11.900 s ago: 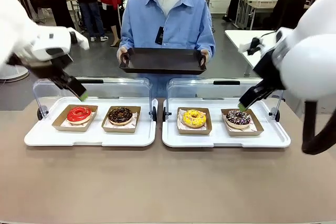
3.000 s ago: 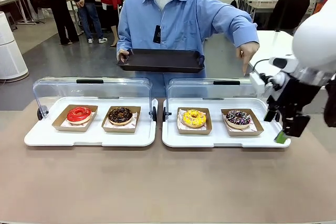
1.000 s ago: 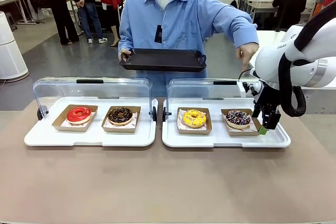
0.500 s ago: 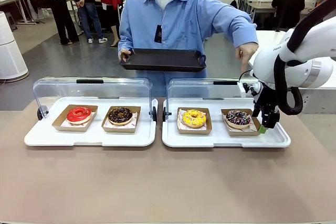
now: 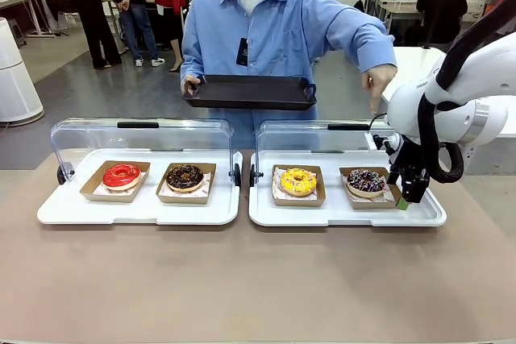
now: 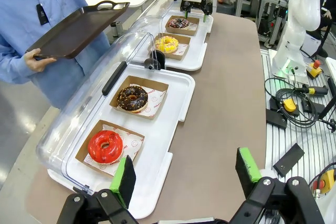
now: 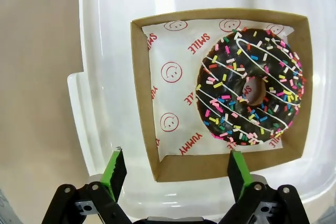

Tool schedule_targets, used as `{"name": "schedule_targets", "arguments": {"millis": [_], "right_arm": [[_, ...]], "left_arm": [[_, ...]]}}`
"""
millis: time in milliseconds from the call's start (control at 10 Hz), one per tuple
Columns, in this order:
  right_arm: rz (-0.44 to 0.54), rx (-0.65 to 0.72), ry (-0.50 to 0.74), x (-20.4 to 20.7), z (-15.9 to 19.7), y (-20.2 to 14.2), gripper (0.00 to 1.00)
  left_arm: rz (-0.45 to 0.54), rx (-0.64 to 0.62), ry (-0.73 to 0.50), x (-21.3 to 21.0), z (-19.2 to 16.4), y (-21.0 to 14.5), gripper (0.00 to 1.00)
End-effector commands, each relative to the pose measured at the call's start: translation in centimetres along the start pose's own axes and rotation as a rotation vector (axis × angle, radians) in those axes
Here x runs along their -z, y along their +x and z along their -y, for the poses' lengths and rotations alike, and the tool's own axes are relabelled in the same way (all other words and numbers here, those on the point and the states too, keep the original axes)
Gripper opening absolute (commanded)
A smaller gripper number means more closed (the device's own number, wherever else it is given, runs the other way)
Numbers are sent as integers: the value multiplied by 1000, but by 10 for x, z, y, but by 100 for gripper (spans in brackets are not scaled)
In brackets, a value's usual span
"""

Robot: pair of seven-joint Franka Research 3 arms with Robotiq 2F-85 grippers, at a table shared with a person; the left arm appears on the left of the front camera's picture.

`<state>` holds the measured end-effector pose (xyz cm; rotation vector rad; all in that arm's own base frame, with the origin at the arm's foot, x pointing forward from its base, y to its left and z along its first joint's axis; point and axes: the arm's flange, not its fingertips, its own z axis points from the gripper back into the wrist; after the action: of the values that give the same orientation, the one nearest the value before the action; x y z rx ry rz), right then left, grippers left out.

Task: Provide the desired donut to the person.
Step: Pick up and lift the Paper togo box containing the Donut pointed at by the person.

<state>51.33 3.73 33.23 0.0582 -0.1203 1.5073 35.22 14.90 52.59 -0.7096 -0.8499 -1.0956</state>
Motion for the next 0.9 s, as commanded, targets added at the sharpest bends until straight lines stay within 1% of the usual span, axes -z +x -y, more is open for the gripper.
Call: {"name": "schedule_targets", "arguments": {"millis": [0,700,800], "right_arm": [[11,-21,-14,9,-3,-3,100],[3,-24,-3,15,-5,-5,100],[8,-32,-3,15,-4,-6,60]], "left_arm": [[18,5,3,0,-1,2,100],[18,5,3,0,-1,2,100],[18,5,3,0,-1,2,100]]}}
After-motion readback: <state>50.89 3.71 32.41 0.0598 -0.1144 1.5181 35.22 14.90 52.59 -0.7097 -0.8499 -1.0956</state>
